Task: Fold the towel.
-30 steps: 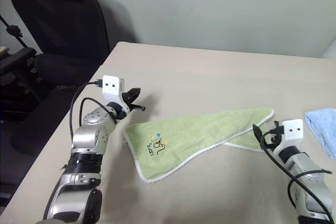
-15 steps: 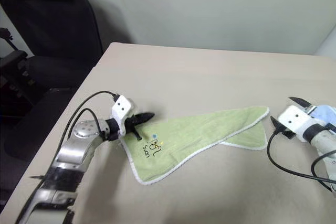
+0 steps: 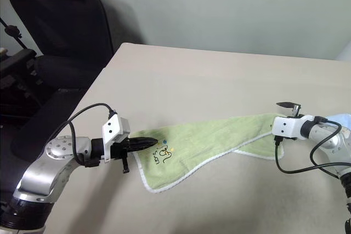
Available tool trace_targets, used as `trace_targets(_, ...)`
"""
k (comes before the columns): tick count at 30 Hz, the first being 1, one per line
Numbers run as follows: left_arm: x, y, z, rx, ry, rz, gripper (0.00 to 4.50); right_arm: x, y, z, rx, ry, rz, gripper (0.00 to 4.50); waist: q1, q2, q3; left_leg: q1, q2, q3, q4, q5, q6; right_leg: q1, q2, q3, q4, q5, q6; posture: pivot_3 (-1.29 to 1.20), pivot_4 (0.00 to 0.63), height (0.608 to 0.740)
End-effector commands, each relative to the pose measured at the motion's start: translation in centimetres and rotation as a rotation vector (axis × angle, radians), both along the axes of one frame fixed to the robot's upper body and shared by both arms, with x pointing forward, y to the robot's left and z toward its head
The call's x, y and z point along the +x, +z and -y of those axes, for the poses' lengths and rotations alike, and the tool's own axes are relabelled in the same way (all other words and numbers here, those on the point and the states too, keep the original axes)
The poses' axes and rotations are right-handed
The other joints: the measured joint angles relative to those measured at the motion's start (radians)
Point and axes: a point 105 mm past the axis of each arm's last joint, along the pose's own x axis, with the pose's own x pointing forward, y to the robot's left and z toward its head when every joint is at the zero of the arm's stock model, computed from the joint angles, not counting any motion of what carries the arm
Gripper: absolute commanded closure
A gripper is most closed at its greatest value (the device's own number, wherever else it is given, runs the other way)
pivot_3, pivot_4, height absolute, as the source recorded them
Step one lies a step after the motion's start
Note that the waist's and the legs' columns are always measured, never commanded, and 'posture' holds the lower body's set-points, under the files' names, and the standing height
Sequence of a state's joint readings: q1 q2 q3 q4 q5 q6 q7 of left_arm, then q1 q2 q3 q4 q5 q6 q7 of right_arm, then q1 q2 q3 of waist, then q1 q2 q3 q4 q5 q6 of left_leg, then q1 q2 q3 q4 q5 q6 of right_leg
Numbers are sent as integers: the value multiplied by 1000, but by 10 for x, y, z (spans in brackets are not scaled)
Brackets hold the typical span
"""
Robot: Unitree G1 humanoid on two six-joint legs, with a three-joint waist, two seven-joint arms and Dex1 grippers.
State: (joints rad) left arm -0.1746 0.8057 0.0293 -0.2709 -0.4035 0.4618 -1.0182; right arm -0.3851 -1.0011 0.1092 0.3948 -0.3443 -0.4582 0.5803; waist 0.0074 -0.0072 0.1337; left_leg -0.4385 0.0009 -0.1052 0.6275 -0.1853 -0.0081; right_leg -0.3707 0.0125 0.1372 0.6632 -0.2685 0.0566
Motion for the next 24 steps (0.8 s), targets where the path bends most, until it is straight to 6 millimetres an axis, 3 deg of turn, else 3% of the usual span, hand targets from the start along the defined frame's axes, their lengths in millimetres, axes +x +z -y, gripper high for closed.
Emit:
trace_targets(1,-1,10,2,-4,-5,43,4500,-12,17,18,-55,-5,8,34,3,0,0,0,0,0,0,0,0,0,0,0,0,0,0,0,150,740)
trace_targets(4,-1,9,4,-4,-4,42,4500,-20,14,28,-104,-14,-23,34,3,0,0,0,0,0,0,-1,-2,1,-1,-1,0,-1,-2,0,150,740)
trace_targets(8,2,8,7,-10,-14,39,4500,-16,11,31,-136,-21,10,34,-5,0,0,1,1,0,0,-2,-3,1,0,-1,0,-2,-3,0,150,740)
trace_targets(16,2,9,10,-4,-36,37,4500,8,9,12,-125,20,99,34,-15,0,0,3,2,0,0,-2,-3,0,1,-1,2,-1,-4,0,150,740)
trace_targets(19,-1,5,9,13,-41,30,4500,10,3,8,-127,44,77,648,-15,0,0,2,2,0,0,-2,-2,0,0,-1,2,-1,-3,0,150,740)
trace_targets(24,-6,2,10,33,-45,32,4500,10,4,6,-100,54,79,2447,-12,0,0,1,2,0,0,-3,-2,0,0,-1,1,-1,-4,0,150,740)
